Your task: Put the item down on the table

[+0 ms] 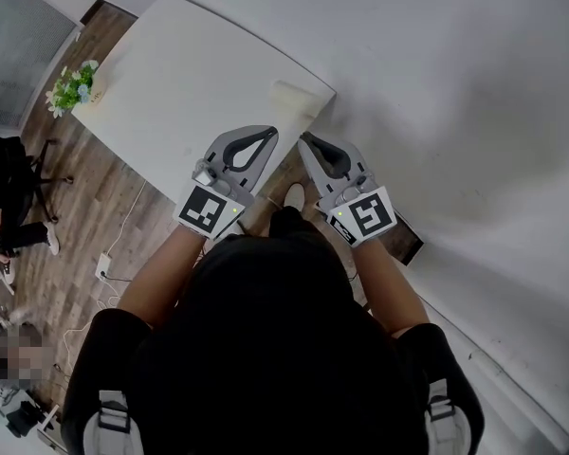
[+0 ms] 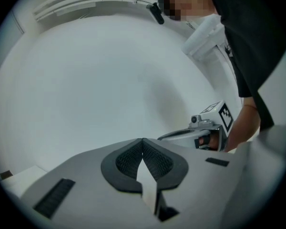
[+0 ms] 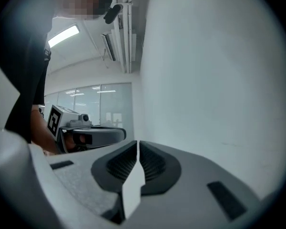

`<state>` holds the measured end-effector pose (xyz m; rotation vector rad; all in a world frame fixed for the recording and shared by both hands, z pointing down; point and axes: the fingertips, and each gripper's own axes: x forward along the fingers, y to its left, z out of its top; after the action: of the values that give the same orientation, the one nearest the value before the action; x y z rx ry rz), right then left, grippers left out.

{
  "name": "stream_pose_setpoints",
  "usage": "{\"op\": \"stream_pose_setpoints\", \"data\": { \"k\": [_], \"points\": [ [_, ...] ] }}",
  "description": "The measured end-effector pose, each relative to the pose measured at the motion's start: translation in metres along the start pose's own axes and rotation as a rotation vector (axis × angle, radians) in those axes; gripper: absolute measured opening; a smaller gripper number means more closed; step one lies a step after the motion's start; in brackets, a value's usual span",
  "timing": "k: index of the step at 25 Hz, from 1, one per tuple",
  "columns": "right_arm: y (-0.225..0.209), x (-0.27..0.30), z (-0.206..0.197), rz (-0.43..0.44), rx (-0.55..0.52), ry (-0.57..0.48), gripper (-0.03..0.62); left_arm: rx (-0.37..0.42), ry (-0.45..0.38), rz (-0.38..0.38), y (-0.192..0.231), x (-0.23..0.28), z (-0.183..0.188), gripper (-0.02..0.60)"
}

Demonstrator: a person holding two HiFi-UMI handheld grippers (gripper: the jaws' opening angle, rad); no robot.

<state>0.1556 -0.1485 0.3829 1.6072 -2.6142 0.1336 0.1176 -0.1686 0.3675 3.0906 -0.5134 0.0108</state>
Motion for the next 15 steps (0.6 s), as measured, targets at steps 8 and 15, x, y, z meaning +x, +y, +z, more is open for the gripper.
{"op": "stream_pose_setpoints", "data": {
  "k": [8, 15],
  "points": [
    [0.008, -0.017, 0.033, -0.023, -0.024, -0.051, 0.005, 0.0, -0.022, -0.043, -0.015, -0.004, 0.024, -0.006],
    [0.005, -0.029, 0.05, -0.059, -0.035, -0.08, 0.005, 0.029, -0.045, -0.076, -0.022, 0.0, 0.042, -0.006]
  ]
}}
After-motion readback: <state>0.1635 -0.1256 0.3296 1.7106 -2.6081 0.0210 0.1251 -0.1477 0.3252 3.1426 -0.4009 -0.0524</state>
